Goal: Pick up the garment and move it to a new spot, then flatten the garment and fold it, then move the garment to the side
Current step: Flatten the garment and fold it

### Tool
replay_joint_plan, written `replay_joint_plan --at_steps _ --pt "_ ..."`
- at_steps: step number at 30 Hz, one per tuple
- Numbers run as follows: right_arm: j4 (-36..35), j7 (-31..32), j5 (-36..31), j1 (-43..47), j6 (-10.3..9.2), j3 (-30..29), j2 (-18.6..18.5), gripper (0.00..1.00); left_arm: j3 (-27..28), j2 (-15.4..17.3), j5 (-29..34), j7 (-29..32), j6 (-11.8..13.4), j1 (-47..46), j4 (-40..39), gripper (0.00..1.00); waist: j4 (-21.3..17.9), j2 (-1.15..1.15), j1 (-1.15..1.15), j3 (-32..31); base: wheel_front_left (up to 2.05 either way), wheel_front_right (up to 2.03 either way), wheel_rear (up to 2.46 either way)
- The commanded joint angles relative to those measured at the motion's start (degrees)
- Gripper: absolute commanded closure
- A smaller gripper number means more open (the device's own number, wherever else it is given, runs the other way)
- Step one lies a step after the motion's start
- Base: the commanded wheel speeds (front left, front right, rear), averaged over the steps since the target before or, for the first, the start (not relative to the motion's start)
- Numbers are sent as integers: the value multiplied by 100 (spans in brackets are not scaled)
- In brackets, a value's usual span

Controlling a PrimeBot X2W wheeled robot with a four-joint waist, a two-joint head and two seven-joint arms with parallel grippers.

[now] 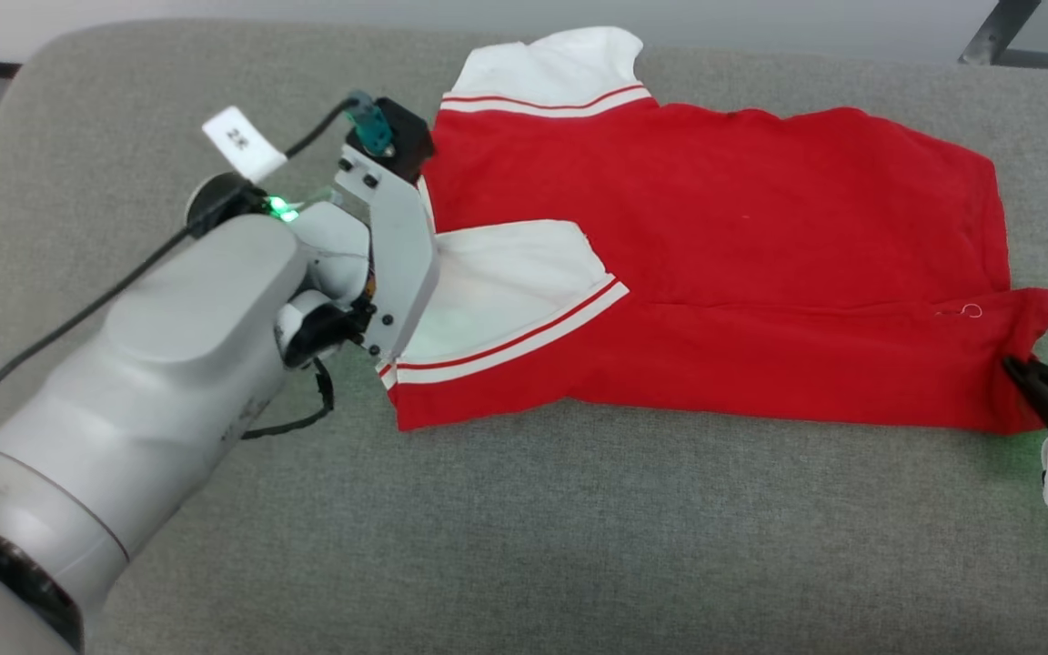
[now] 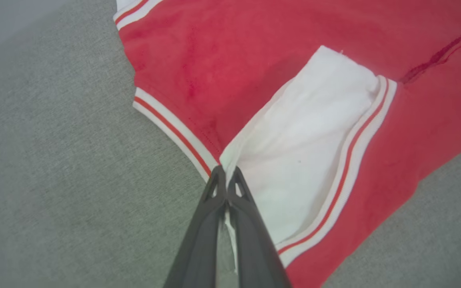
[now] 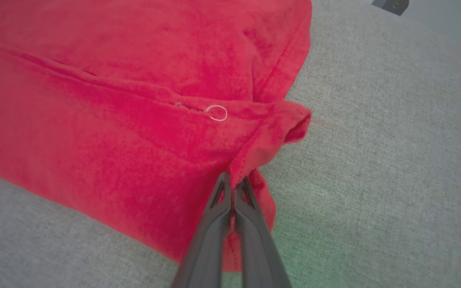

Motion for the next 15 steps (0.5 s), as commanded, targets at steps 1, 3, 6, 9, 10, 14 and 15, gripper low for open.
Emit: replay_joint_plan --at_steps 1,3,6,9,10,14,15 --pt "35 42 42 -38 -5 29 28 92 -26 -14 -127 81 4 -67 100 0 22 0 0 -100 0 0 0" --pt "49 66 50 -47 -4 39 34 68 -42 -15 -162 108 3 -99 127 0 22 0 0 -135 0 0 0" --pt "97 124 62 -72 -4 37 55 0 -39 -11 -287 179 3 -152 263 0 41 0 0 -251 0 0 0" --pt "103 176 43 -94 -5 38 61 0 -46 -5 -263 110 3 -164 477 0 58 0 0 -407 0 0 0" --pt "95 181 20 -95 -4 44 40 0 7 -47 -331 61 3 -138 517 0 65 0 0 -463 0 0 0" --pt "-47 26 -43 -13 -4 54 -63 0 49 -71 -356 -208 2 -16 544 0 94 0 0 -712 0 0 0" --pt "-70 -58 -81 33 -4 18 -86 0 90 -71 -399 -288 10 45 533 0 103 0 0 -774 0 0 0"
